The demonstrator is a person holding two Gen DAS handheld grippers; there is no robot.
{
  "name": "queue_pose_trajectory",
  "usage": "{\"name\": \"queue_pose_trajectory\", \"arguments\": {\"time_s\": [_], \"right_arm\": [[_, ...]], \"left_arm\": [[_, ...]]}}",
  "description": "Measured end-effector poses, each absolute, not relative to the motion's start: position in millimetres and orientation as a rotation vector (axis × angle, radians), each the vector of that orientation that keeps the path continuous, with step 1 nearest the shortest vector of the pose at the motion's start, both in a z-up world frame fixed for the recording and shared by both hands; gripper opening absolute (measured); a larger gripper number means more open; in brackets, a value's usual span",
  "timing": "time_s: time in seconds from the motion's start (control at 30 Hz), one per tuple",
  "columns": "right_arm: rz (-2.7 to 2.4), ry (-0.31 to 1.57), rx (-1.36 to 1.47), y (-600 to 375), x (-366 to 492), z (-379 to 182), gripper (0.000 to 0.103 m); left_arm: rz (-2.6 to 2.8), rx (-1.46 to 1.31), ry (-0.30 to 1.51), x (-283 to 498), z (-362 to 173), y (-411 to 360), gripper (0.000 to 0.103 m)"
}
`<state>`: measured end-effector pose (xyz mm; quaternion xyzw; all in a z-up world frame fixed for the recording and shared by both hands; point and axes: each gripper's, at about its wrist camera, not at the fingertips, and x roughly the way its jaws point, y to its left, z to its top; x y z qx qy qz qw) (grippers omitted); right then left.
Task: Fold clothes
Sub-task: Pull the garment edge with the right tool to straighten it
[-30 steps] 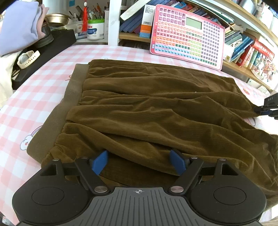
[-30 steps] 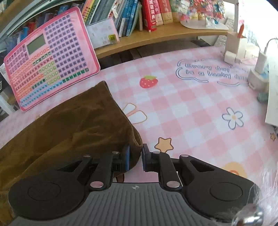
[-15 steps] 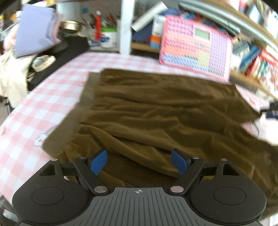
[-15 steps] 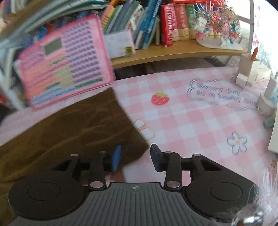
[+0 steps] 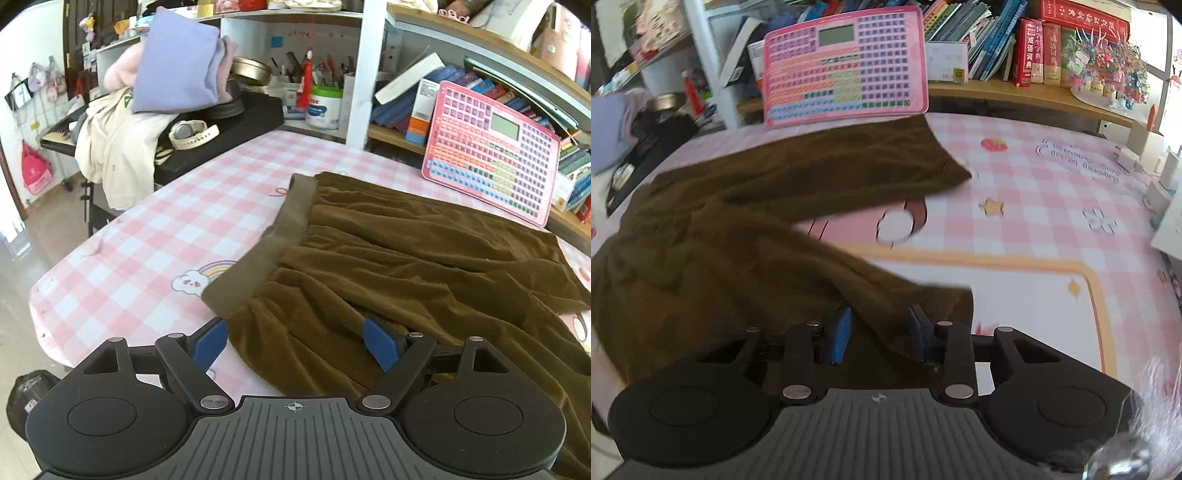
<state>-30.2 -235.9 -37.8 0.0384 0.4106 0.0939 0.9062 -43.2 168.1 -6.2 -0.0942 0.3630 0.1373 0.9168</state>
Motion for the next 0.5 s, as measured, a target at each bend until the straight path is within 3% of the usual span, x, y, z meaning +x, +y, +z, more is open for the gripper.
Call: {"name": "queue_pose_trajectory", "arguments": {"time_s": [0.1,0.27,0.5], "right_arm": [[0.164,0.856,0.087,-233.8,-49.6,-37.7,0.020],[0.089,0.819,0.083,-221.1,-66.6,-29.0,0.020],[-0.113,0.854,0.274,-267.0,4.4,-44.1,0.015]], "left_arm": [[0.258,-0.184,0.735,-40.8,-3.7,171.8,0.083],[0.170,-0.175,0.712,-49.1,-0.8,180.4,0.083],[0.137,-0.213,0.706,-78.5,-3.7,204.2,0.083]]}}
